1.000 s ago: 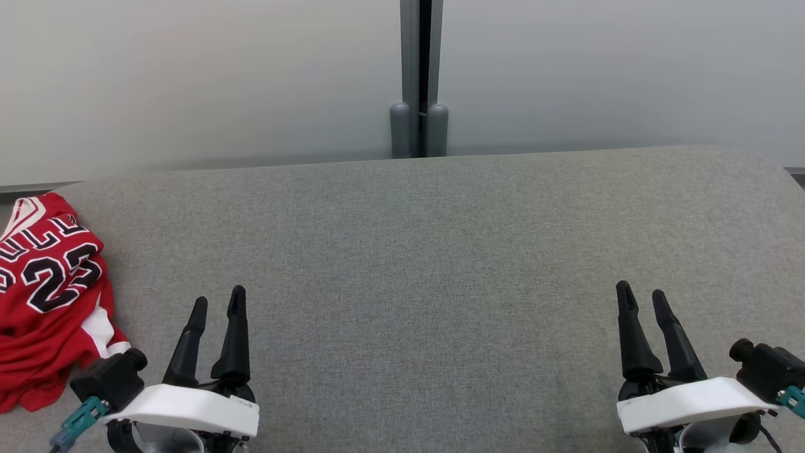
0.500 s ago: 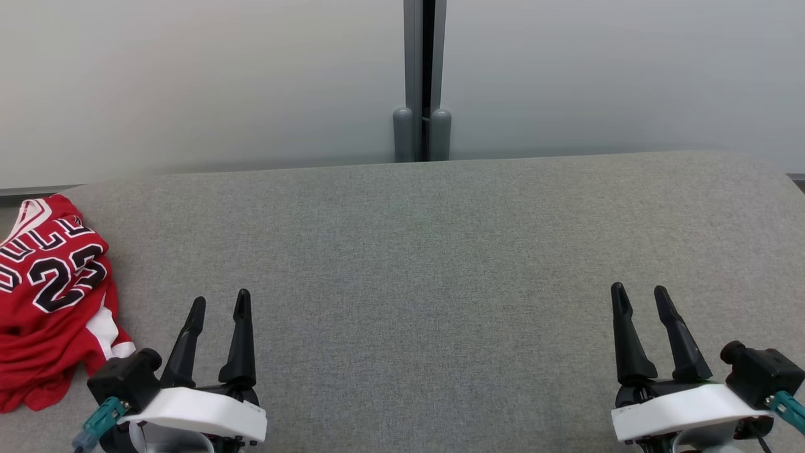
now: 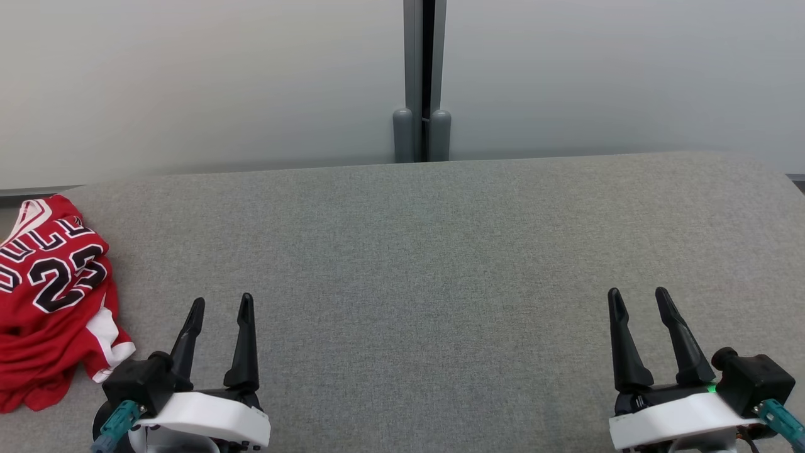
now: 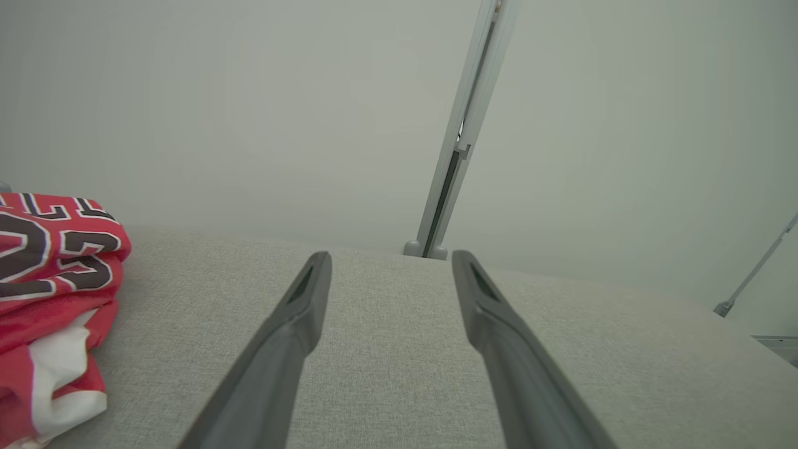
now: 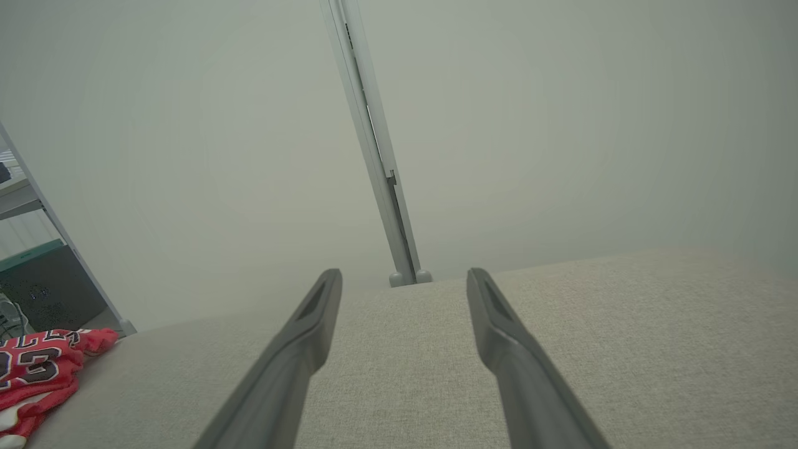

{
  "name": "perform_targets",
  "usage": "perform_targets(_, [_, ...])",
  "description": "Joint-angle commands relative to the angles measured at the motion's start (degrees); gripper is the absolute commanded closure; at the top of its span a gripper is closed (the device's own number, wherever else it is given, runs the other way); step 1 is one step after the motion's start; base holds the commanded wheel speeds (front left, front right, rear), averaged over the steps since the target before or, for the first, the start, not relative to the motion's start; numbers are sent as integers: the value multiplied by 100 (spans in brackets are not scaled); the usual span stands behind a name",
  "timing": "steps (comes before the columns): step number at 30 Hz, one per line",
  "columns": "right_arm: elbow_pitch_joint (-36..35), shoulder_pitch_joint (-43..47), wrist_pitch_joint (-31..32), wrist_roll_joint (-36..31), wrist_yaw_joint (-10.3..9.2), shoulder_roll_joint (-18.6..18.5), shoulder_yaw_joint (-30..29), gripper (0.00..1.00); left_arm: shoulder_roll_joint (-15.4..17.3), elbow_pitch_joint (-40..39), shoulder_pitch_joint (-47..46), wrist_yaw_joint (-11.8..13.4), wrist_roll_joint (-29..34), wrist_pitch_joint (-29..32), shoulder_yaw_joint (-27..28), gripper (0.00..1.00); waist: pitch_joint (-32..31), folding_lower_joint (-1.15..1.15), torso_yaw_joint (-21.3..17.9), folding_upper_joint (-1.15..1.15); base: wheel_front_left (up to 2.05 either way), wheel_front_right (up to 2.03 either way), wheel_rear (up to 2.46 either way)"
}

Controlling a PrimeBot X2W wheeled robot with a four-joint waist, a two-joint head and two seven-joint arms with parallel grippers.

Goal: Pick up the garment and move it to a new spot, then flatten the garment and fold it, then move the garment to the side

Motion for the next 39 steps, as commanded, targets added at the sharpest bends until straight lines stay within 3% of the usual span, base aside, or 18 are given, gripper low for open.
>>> perform_targets(1, [-45, -28, -70, -159, 0, -31, 18, 0, 33, -39, -19, 22, 157, -55, 0, 0, 6, 0, 2, 0, 0, 0, 0])
perform_targets(39, [36, 135, -470, -1720, 0, -46, -19, 0, 44, 200, 65, 61, 1688, -457, -78, 0, -111, 0, 95, 0, 0, 0, 0])
